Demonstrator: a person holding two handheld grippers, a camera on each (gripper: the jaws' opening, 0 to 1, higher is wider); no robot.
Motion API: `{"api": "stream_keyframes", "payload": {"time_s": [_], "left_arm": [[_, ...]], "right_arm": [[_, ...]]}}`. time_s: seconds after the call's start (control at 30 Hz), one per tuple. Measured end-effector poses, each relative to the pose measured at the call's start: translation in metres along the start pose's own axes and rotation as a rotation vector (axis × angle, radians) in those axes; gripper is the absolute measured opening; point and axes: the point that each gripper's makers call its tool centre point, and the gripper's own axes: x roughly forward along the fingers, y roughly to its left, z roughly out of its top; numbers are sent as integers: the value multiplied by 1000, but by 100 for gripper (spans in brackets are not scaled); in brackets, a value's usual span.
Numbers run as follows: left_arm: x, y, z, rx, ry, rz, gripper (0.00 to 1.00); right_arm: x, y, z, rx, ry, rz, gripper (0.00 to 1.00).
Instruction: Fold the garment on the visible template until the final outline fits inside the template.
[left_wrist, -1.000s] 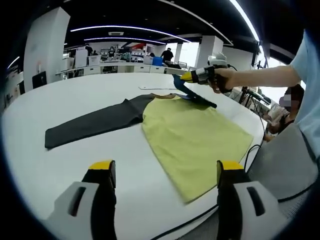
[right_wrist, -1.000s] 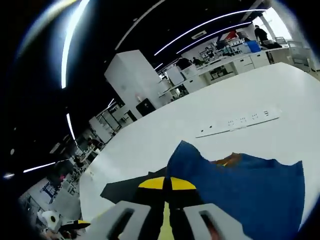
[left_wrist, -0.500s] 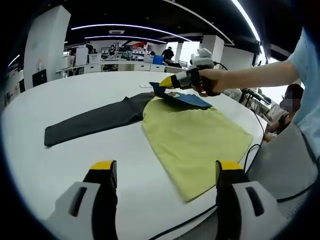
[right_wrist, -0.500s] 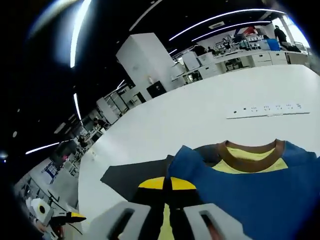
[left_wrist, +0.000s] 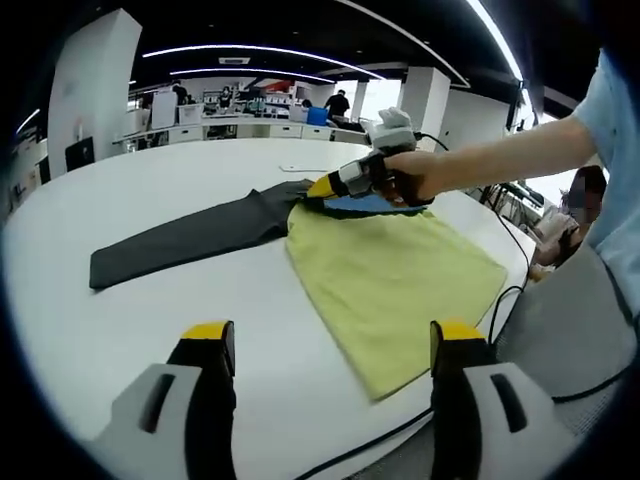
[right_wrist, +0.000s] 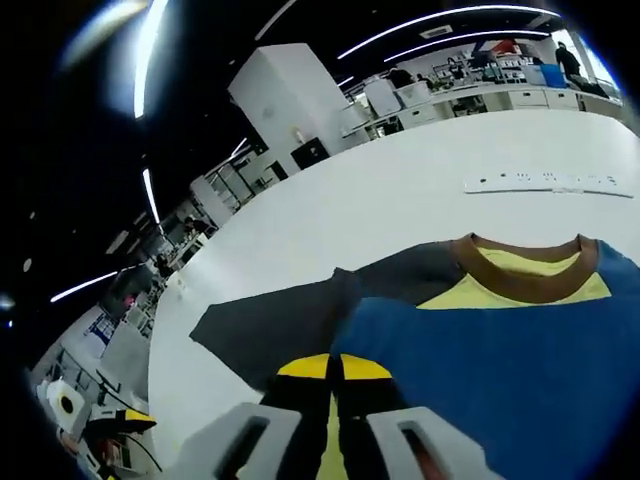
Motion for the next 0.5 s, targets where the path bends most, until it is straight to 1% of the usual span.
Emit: {"api": "stream_keyframes", "payload": {"time_s": [0.03,0.1,0.13,0.17,0.2,0.27,0.3,0.37,0.43,0.47,0.5], "left_arm": [[0,0,0,-3,0,1,77],[0,1,0,-3,2,2,77],[0,0,-1,-4,5,0,77],[0,0,-1,-3,6,-1,77],[1,0,-1,0,9,-3,77],[1,-1,-2,0,12,-8,77],[1,-1,-3,2,15,-10,77],[1,-2,-3,4,17,-12,77],[2,-3,-3,5,18,-14,78],[2,-3,-3,5,18,-15,77],[2,-3,-3,7,18,-16,77]], "right_arm": [[1,-1,-1,-2,2,-1,0],[0,1,-3,-33,15,7,0],[-1,4,-4,-49,18,24,0],[-2,3,-4,-54,21,20,0],[-5,2,-4,-88,15,14,1],[-8,1,-3,-94,7,14,15],[-11,0,-2,-105,-1,10,24],[-17,-2,2,-129,-16,5,32],[-22,-3,7,-158,-46,27,42],[-25,-3,8,-167,-49,26,48],[-29,-3,10,-191,-66,26,57]]}}
